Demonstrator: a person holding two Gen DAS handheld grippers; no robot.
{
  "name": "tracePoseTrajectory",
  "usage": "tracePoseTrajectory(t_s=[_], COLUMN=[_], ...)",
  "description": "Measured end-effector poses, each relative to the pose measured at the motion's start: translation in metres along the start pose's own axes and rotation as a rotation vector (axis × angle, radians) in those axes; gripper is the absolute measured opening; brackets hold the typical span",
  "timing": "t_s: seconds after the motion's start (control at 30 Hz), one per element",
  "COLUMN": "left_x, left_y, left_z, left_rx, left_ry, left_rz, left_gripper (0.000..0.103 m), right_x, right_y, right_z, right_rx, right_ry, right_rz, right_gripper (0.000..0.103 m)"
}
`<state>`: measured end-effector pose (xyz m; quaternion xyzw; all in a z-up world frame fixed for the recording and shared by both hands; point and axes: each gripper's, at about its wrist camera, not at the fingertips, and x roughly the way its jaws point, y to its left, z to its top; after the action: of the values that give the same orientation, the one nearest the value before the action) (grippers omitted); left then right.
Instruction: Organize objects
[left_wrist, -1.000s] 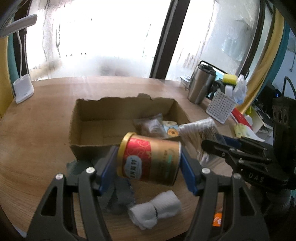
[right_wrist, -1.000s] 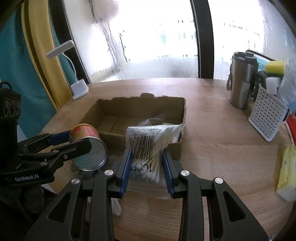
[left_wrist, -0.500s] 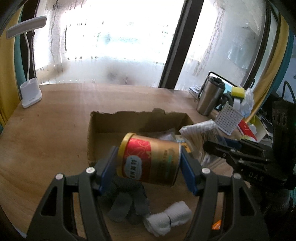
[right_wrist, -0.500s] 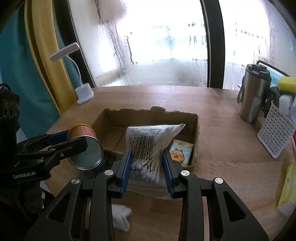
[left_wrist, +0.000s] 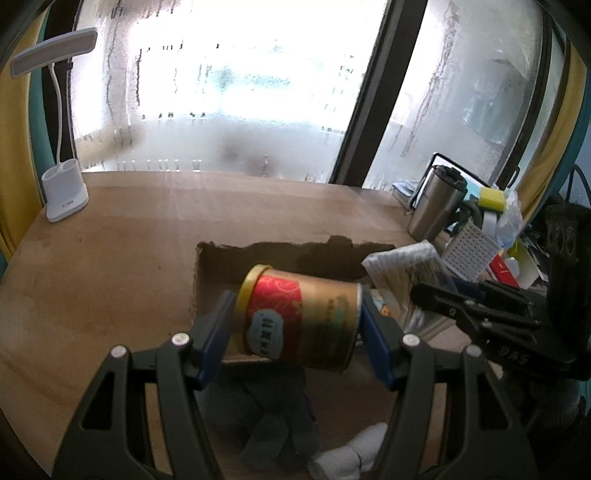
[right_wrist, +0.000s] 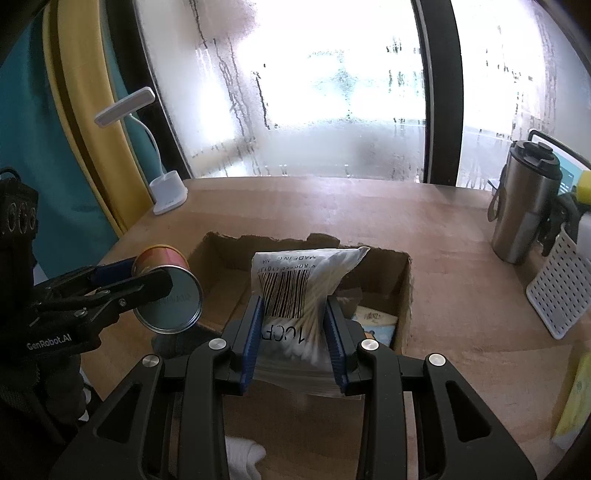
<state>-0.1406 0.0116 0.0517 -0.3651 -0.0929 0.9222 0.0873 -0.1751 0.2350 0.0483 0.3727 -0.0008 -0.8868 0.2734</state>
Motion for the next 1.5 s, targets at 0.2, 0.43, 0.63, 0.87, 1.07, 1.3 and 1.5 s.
tracePoseTrajectory(t_s=[0.2,0.43,0.63,0.87,1.07,1.3,1.5], left_x=[0.012,0.028,0.041,0.052,0.057,0.066,0.066], left_y=[0.007,0.014,0.019,0.024,0.028,0.035,0.034], left_z=[0.004,0.003,-0.001,-0.004,-0.005,-0.009,-0.011], left_rx=[-0.008,-0.011,-0.008,-0.017,-0.027,-0.039,-0.028], left_ry=[0.014,0.04,0.069,0.099,0.114,0.15,0.165], left_rz=[0.009,0.03,0.056,0.062,0.059,0.067,0.064], left_gripper=[0.065,0.065,0.065,0.066,0.066,0.066,0.066], right_x=[0.013,0.026,0.039,0.054,0.067,0.082,0.096], right_y=[0.0,0.0,0.001,0.004,0.005,0.008,0.01], right_z=[0.008,0.014,0.016,0.019,0.017,0.015,0.011], right_rx=[-0.001,-0.005,-0.003,-0.003,-0.002,0.0,0.027], right_ry=[0.014,0.035,0.052,0.071,0.1,0.13,0.158], right_rz=[0.005,0.01,0.02,0.03,0.035,0.036,0.042], right_gripper=[0.035,0.035,0.035,0.035,0.035,0.035,0.035])
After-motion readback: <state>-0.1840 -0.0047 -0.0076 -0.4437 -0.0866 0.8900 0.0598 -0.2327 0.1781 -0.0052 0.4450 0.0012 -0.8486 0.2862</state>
